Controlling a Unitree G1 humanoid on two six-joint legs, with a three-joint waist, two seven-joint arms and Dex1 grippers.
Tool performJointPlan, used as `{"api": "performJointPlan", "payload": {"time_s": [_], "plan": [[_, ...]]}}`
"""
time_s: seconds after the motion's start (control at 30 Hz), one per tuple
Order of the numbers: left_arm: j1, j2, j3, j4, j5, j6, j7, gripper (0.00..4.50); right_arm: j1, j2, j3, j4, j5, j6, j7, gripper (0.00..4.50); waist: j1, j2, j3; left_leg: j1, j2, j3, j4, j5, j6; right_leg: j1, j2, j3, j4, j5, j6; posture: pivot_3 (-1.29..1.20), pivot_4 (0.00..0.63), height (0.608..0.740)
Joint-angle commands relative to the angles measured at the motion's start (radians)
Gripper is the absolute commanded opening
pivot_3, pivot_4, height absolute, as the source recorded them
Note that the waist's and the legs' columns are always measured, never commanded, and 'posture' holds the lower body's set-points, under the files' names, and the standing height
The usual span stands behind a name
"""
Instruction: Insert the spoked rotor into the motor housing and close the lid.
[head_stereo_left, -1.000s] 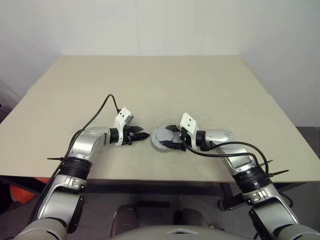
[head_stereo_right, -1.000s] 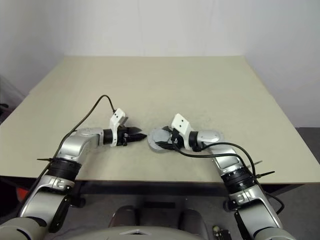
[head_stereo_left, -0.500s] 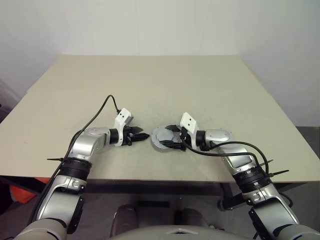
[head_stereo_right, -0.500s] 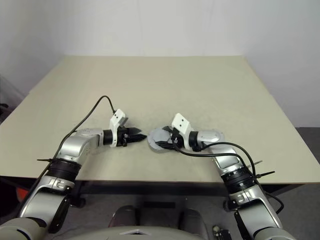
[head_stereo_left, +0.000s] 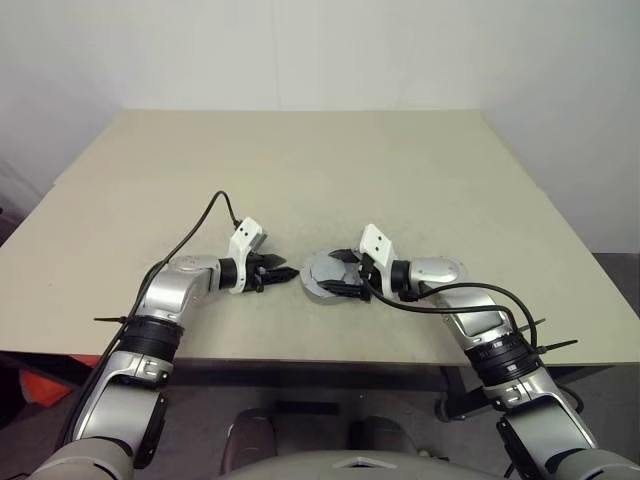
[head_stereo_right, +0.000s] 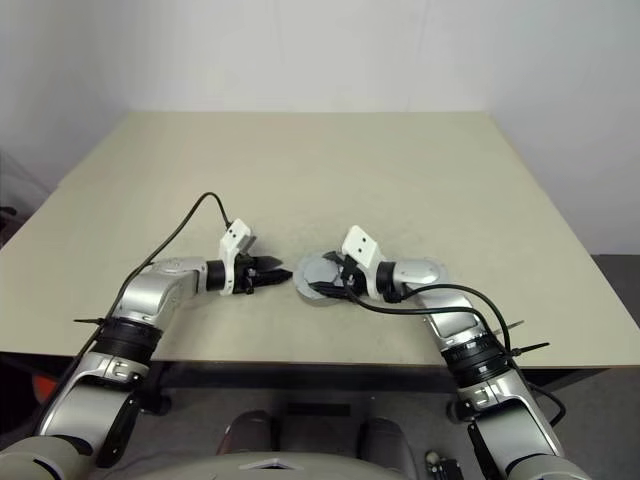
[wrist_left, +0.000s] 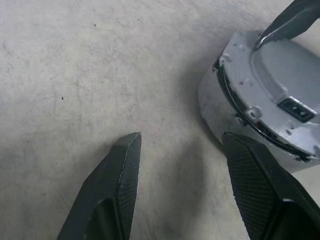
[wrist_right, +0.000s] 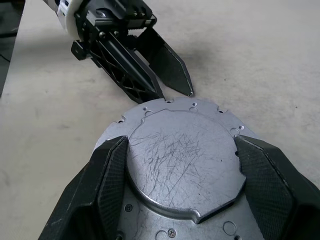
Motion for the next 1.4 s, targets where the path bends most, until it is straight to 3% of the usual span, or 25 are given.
{"api": "performJointPlan", "payload": {"time_s": [0.03, 1.4], "plan": [[-0.007, 0.011, 0.004, -0.032, -0.005, -0.004, 0.002, 2.73, -0.028, 0.0, -0.03, -0.062, 0.027, -0.006, 0.003, 2.94, 0.0, 0.0, 0.0, 0.0, 0.0, 0.0, 0.0, 0.0, 0.0, 0.0, 0.0, 0.0, 0.0, 0.0, 0.0, 0.0, 0.0, 0.74], [-0.014, 0.015, 0.005, -0.025, -0.002, -0.005, 0.006, 2.73, 0.009, -0.016, -0.005, -0.02, -0.007, -0.047, 0.027, 2.94, 0.0, 0.0, 0.0, 0.0, 0.0, 0.0, 0.0, 0.0, 0.0, 0.0, 0.0, 0.0, 0.0, 0.0, 0.0, 0.0, 0.0, 0.74]]}}
